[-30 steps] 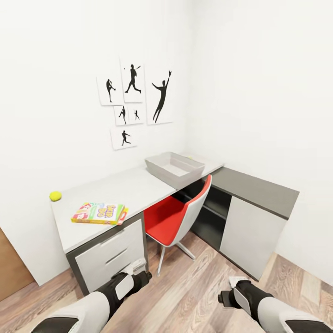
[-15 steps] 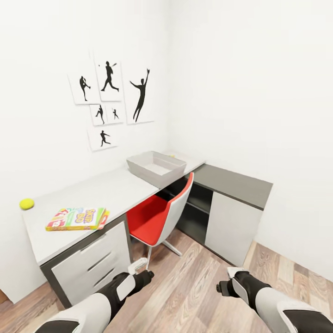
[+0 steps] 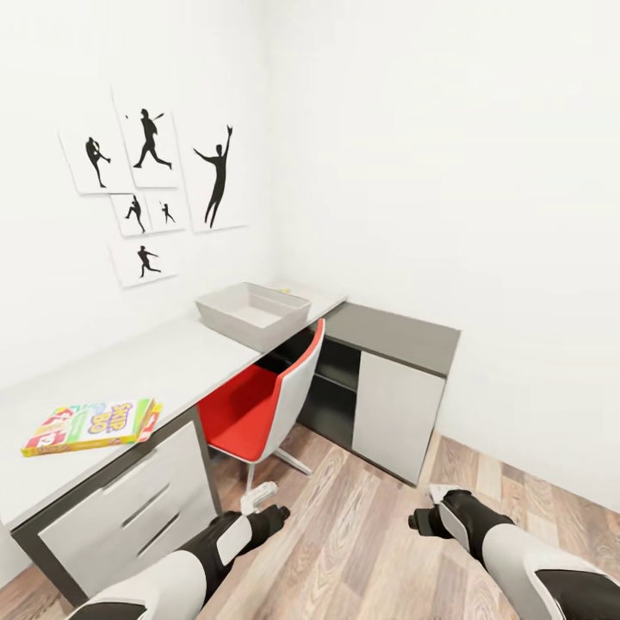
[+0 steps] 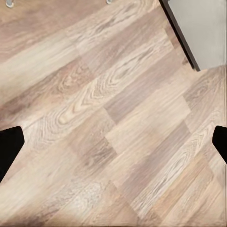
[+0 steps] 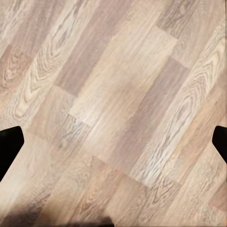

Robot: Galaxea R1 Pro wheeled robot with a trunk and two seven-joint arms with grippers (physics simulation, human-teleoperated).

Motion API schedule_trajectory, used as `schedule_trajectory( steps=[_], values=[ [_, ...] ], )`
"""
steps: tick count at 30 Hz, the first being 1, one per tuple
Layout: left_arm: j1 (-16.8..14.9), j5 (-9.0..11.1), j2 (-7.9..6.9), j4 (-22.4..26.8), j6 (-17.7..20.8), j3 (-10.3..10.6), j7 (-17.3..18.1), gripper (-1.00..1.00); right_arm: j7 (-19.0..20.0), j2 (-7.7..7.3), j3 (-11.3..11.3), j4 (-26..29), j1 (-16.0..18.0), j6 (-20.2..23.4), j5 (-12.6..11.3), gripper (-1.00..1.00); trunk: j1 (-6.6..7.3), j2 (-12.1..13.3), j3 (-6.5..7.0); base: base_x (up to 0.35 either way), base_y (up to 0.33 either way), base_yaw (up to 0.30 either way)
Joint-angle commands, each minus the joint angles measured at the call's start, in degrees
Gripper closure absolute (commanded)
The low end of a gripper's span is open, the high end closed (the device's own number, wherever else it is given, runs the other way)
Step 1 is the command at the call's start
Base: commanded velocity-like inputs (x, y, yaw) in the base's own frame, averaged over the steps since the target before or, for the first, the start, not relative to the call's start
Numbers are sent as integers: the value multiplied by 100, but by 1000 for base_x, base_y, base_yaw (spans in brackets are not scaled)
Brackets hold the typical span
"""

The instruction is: Put all the toys in the child's room - the three board games (two on the bed and one on the table), the two jigsaw puzzles on the table, and the tennis ball on the table - inside the toy box on the table in the child's room.

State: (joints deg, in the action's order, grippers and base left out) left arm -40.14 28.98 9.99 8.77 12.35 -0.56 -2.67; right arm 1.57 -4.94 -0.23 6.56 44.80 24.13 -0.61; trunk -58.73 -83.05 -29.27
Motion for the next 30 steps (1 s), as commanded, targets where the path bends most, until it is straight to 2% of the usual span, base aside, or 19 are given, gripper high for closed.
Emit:
schedule_trajectory(
  steps=[1, 14, 21, 28, 30],
  values=[
    [0, 28, 1, 15, 33, -4, -27, -100, 18, -2, -1, 12, 1, 33, -4, -100, 0, -3, -6, 0, 0, -276],
    [25, 8, 1, 73, 7, 18, 377, -100, 816, -251, -7, 282, -9, 383, 8, -100, 0, -3, -7, 0, 0, -277],
    [74, 5, 1, 194, 1, 53, 457, -100, 1030, -313, 22, 664, -54, 483, 26, -100, 0, -3, -7, 0, 0, -278],
    [240, 5, 1, 591, 5, 296, 459, -100, 1118, -371, 18, 1198, -269, 580, 22, -100, 0, -3, -7, 0, 0, -278],
    [362, 20, 1, 917, 13, 454, 414, -100, 1140, -388, 14, 1570, -422, 740, 20, -100, 0, -3, -7, 0, 0, -278]
  ],
)
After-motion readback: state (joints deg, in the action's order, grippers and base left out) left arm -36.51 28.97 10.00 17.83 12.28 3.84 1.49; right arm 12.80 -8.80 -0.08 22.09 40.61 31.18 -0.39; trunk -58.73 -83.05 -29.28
